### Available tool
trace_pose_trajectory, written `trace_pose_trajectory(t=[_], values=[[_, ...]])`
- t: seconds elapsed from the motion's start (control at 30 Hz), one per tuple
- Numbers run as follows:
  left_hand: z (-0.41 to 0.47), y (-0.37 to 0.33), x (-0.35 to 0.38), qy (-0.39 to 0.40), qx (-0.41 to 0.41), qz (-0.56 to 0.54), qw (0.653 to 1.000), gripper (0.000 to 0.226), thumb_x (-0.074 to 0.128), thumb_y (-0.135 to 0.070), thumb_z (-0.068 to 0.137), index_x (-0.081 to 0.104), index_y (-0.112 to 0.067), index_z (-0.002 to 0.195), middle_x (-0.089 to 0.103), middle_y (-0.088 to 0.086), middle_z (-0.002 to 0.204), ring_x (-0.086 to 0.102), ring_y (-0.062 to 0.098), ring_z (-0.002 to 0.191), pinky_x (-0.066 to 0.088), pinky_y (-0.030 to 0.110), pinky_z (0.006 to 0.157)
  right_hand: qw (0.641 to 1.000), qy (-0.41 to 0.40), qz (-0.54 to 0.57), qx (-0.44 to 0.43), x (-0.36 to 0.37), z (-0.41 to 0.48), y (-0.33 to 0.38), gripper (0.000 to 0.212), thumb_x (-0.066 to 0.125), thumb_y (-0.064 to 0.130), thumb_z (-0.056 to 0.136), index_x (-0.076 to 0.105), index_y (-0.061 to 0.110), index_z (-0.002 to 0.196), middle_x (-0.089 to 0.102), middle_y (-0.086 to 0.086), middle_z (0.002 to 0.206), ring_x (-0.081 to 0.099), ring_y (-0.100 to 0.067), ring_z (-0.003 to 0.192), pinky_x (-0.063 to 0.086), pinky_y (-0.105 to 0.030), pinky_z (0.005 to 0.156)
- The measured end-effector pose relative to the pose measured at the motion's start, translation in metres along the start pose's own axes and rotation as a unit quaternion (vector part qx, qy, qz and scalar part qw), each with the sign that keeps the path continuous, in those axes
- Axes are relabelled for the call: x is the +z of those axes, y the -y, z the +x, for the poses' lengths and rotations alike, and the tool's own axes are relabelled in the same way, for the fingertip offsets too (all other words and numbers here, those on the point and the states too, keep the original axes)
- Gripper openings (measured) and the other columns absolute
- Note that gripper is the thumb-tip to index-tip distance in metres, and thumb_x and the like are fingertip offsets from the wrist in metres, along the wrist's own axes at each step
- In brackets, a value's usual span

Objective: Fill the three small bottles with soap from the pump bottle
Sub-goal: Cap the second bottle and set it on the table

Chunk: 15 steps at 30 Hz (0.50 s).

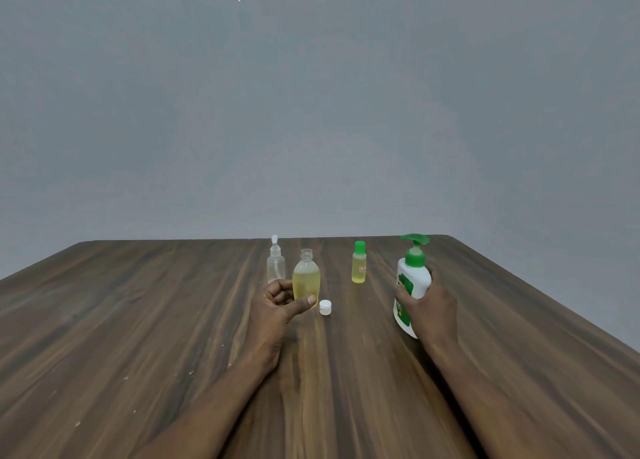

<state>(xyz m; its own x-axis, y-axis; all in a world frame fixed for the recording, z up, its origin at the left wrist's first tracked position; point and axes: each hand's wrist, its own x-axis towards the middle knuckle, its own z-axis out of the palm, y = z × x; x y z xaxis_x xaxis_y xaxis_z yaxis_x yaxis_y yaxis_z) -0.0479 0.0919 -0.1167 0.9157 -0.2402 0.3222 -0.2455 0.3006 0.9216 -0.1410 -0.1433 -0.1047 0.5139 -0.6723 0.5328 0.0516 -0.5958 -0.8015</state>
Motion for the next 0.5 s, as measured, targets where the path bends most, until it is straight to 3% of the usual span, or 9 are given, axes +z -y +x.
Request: trace_pose_trajectory(t=[0.1, 0.17, 0.23, 0.3, 0.37, 0.4, 0.47, 0.5], values=[[0.000, -0.001, 0.000, 0.001, 0.001, 0.001, 1.000, 0.037, 0.083, 0.002, 0.072, 0.067, 0.002, 0.106, 0.077, 0.016, 0.099, 0.074, 0.024, 0.091, 0.057, 0.024, 0.076, 1.000, 0.002, 0.013, -0.007, -0.002, -0.003, 0.009, 0.077, 0.083, 0.027, 0.072, 0.041, 0.022, 0.136, 0.061, 0.000, 0.114, 0.063, -0.023, 0.096, 0.046, -0.031, 0.074], [0.000, -0.002, 0.000, 0.002, 0.001, 0.005, 1.000, 0.036, 0.082, 0.002, 0.073, 0.066, 0.003, 0.105, 0.076, 0.017, 0.099, 0.073, 0.024, 0.091, 0.056, 0.027, 0.078, 0.998, -0.049, 0.001, -0.047, -0.007, -0.008, 0.021, 0.085, 0.084, 0.027, 0.071, 0.036, 0.019, 0.141, 0.052, -0.003, 0.127, 0.054, -0.023, 0.112, 0.045, -0.033, 0.084], [0.000, -0.002, -0.001, -0.001, 0.000, 0.007, 1.000, 0.035, 0.082, 0.002, 0.073, 0.066, 0.003, 0.105, 0.077, 0.016, 0.099, 0.073, 0.024, 0.090, 0.056, 0.028, 0.078, 0.976, -0.131, -0.025, -0.174, -0.012, -0.014, 0.034, 0.077, 0.083, 0.022, 0.073, 0.042, 0.010, 0.137, 0.048, -0.007, 0.127, 0.047, -0.024, 0.115, 0.043, -0.037, 0.092], [0.000, -0.003, -0.001, -0.001, 0.003, 0.016, 1.000, 0.034, 0.083, 0.003, 0.073, 0.067, 0.003, 0.103, 0.077, 0.016, 0.097, 0.074, 0.023, 0.089, 0.057, 0.027, 0.077, 0.942, -0.148, -0.025, -0.301, -0.009, -0.024, 0.049, 0.055, 0.077, 0.016, 0.076, 0.053, 0.005, 0.124, 0.054, -0.009, 0.116, 0.050, -0.023, 0.107, 0.044, -0.035, 0.091], [0.000, -0.004, -0.001, 0.002, 0.007, 0.027, 1.000, 0.032, 0.083, 0.004, 0.072, 0.068, 0.002, 0.100, 0.077, 0.016, 0.095, 0.074, 0.021, 0.087, 0.057, 0.028, 0.077, 0.921, -0.060, -0.066, -0.378, 0.005, -0.032, 0.055, 0.033, 0.065, 0.014, 0.079, 0.062, 0.006, 0.111, 0.063, -0.007, 0.101, 0.054, -0.016, 0.095, 0.044, -0.026, 0.079], [0.001, -0.003, -0.001, 0.003, 0.010, 0.032, 0.999, 0.031, 0.083, 0.004, 0.071, 0.069, 0.002, 0.099, 0.077, 0.015, 0.094, 0.074, 0.021, 0.086, 0.057, 0.028, 0.077, 0.919, 0.033, -0.127, -0.372, 0.015, -0.033, 0.055, 0.028, 0.060, 0.014, 0.082, 0.065, 0.008, 0.108, 0.064, -0.006, 0.098, 0.056, -0.015, 0.093, 0.043, -0.024, 0.075], [0.002, -0.001, -0.001, 0.004, 0.012, 0.037, 0.999, 0.031, 0.084, 0.004, 0.070, 0.070, 0.001, 0.097, 0.077, 0.014, 0.092, 0.074, 0.021, 0.087, 0.058, 0.028, 0.077, 0.909, 0.230, -0.233, -0.256, 0.038, -0.029, 0.043, 0.029, 0.055, 0.012, 0.087, 0.065, 0.014, 0.115, 0.062, -0.004, 0.110, 0.059, -0.020, 0.103, 0.045, -0.026, 0.079], [0.003, -0.001, -0.001, 0.003, 0.013, 0.037, 0.999, 0.031, 0.085, 0.004, 0.070, 0.070, 0.001, 0.097, 0.077, 0.014, 0.092, 0.074, 0.022, 0.087, 0.058, 0.028, 0.077, 0.908, 0.274, -0.244, -0.200, 0.046, -0.023, 0.039, 0.033, 0.056, 0.012, 0.088, 0.064, 0.015, 0.120, 0.060, -0.004, 0.117, 0.058, -0.021, 0.108, 0.047, -0.028, 0.085]])
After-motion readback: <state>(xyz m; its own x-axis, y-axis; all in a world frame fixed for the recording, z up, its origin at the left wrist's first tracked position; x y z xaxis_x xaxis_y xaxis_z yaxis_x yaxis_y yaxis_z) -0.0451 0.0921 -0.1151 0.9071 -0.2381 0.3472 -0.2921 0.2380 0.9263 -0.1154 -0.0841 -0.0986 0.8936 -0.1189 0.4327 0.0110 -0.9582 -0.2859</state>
